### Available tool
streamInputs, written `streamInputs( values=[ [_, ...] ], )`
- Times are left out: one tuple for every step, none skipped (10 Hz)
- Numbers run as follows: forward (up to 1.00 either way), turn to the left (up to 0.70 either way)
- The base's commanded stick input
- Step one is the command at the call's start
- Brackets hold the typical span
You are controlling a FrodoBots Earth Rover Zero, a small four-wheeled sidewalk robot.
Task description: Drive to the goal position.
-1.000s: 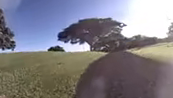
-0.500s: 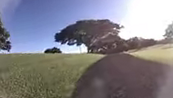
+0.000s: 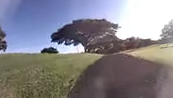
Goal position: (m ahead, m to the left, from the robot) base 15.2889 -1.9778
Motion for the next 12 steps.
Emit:
streamInputs(
  values=[
    [0.70, 0.00],
    [0.70, 0.00],
    [0.70, 0.00],
    [0.70, 0.00],
    [0.70, 0.00],
    [0.70, 0.00],
    [0.70, -0.06],
    [0.70, -0.14],
    [0.70, -0.01],
    [0.70, 0.00],
    [0.70, 0.00],
    [0.70, 0.00]
  ],
)
